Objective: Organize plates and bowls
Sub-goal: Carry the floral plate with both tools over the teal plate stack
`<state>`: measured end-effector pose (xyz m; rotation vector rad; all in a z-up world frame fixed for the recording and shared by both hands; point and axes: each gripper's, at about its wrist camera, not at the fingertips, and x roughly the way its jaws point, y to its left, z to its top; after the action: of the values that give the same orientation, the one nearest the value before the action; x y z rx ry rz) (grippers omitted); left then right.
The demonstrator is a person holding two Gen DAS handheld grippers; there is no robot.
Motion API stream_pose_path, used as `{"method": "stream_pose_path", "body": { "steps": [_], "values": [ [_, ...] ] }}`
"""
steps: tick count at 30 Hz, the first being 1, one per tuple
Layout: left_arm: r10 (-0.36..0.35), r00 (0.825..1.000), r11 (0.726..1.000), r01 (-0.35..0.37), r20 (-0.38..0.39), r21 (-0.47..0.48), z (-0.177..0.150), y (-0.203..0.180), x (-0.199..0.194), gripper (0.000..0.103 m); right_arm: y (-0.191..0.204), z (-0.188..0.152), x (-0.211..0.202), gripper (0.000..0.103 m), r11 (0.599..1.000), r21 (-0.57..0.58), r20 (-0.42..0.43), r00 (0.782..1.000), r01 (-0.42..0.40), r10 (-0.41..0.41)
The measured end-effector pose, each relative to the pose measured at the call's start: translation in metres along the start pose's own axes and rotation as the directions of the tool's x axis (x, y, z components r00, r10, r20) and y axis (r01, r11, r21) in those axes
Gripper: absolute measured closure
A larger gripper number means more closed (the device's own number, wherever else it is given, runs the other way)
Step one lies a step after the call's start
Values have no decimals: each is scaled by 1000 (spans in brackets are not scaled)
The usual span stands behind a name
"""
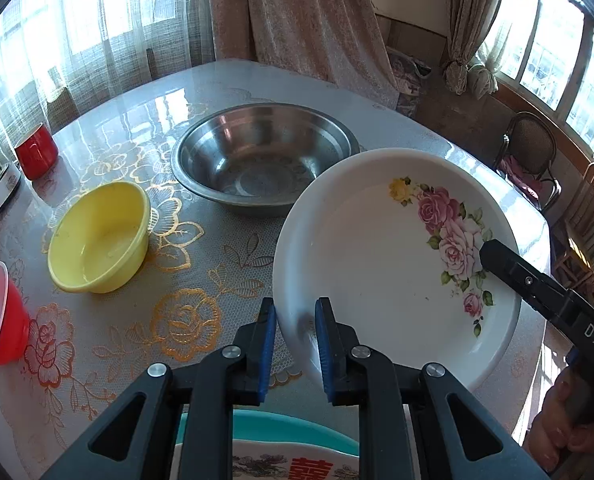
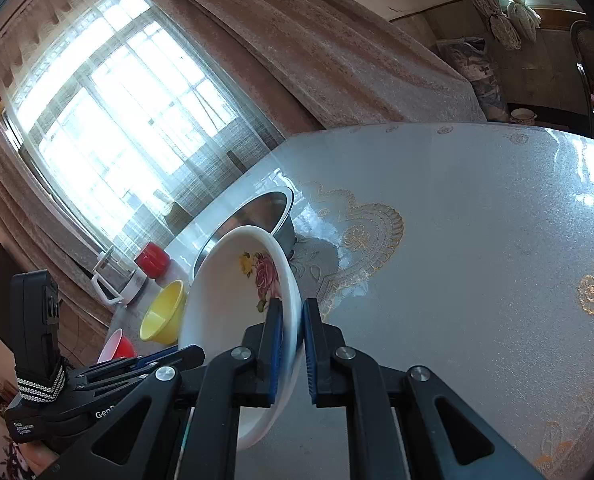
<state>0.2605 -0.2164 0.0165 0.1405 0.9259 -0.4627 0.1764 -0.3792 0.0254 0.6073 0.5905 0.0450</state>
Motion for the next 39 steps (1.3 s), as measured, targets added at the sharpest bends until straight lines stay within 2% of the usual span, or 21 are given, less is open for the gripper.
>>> {"method": "stream_pose_path", "body": {
  "steps": [12, 23, 30, 39],
  "values": [
    [-5, 999, 1000, 6, 35, -30, -9, 7, -24, 84, 21, 5, -19, 92, 999, -21, 20, 999, -40, 40],
    [-14, 997, 995, 22, 81, -96, -37, 28, -57, 84, 51, -3, -38, 91, 993, -63, 2, 995, -101, 101],
    [-40, 996, 984, 53, 80, -170, -59, 46, -68, 84, 68, -15, -44, 90, 988, -89, -30, 992, -126, 123],
    [-37, 998, 973, 48, 54, -226, -96, 60, -78, 84, 80, -37, -43, 90, 984, -102, -98, 986, -146, 137]
  ]
}}
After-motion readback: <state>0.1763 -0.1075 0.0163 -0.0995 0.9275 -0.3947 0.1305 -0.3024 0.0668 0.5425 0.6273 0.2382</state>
